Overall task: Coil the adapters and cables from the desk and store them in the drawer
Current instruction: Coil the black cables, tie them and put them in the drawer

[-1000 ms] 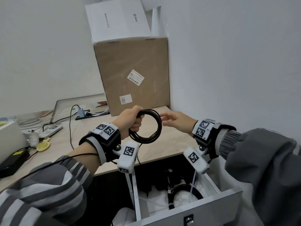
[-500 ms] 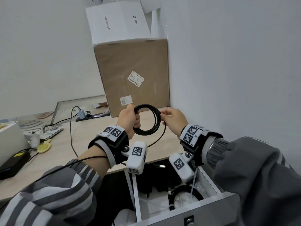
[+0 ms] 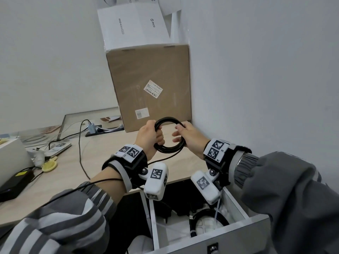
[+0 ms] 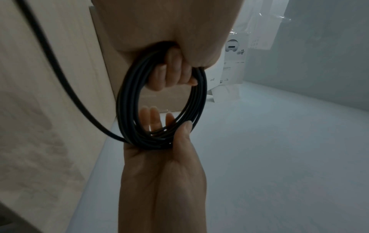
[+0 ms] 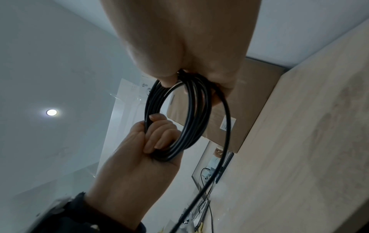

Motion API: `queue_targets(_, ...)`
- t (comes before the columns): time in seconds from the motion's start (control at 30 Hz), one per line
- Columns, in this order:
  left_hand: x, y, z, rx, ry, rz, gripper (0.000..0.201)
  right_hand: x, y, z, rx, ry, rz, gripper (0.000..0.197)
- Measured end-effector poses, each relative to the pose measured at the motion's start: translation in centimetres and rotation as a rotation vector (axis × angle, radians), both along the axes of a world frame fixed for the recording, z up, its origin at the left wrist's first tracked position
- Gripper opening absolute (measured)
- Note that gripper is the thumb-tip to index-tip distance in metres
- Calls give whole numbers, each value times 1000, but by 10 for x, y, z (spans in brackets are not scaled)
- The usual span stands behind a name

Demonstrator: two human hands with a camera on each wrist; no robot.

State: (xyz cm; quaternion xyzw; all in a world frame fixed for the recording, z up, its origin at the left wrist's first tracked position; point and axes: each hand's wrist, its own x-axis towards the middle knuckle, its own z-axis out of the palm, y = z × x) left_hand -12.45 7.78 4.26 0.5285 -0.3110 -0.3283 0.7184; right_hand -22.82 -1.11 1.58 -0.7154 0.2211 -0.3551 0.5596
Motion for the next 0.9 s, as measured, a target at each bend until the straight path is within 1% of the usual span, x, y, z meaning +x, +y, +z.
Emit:
queue_targets(0.13,2,3,-3,57,4,-124,30,-8,-5,2,-206,87,-64,15)
queue_targets(0.2,5,7,-2,123,-57,-169,30,-13,-10,4,-321,150,-69,17)
queue_targets(0.23,7,9,1,164,-120,-168,28,-16,-12,6,-396,204,-69,19)
queue_targets(0.3,13,11,8,251,-309,-140,23,-21,-14,9,-523,314,-49,23)
queue_targets(0.37,17,9,17,283,-505,-146,21,-21,-11,10,-631,401,-25,26)
queue_targets(0.4,16,8,19,294,-620,-160,24,-20,-10,10,-670,431,-11,27)
queue_targets(0.47,10,6,20,372,-862,-236,30,-14,-3,13,-729,458,30,28)
queue_targets(0.5,6,5,18,417,-932,-291,31,-12,-1,14,-749,464,55,28)
queue_targets(0.57,2,3,14,453,-956,-342,36,-10,-3,15,-763,464,96,27)
queue_targets(0.63,5,2,10,455,-936,-304,46,-14,-5,15,-716,453,98,20)
queue_targets(0.67,7,3,10,453,-917,-276,49,-17,-3,15,-677,437,95,12)
queue_targets(0.7,9,2,9,461,-910,-249,51,-19,0,14,-639,414,102,10)
queue_targets(0.73,10,3,9,484,-937,-232,52,-21,3,12,-599,405,117,14)
queue_targets(0.83,8,5,7,572,-1125,-206,52,-18,5,1,-560,434,143,25)
queue_targets(0.87,10,5,4,561,-1136,-192,51,-17,3,-3,-553,443,143,27)
queue_targets(0.9,12,5,1,521,-1100,-180,49,-17,2,-6,-523,430,153,28)
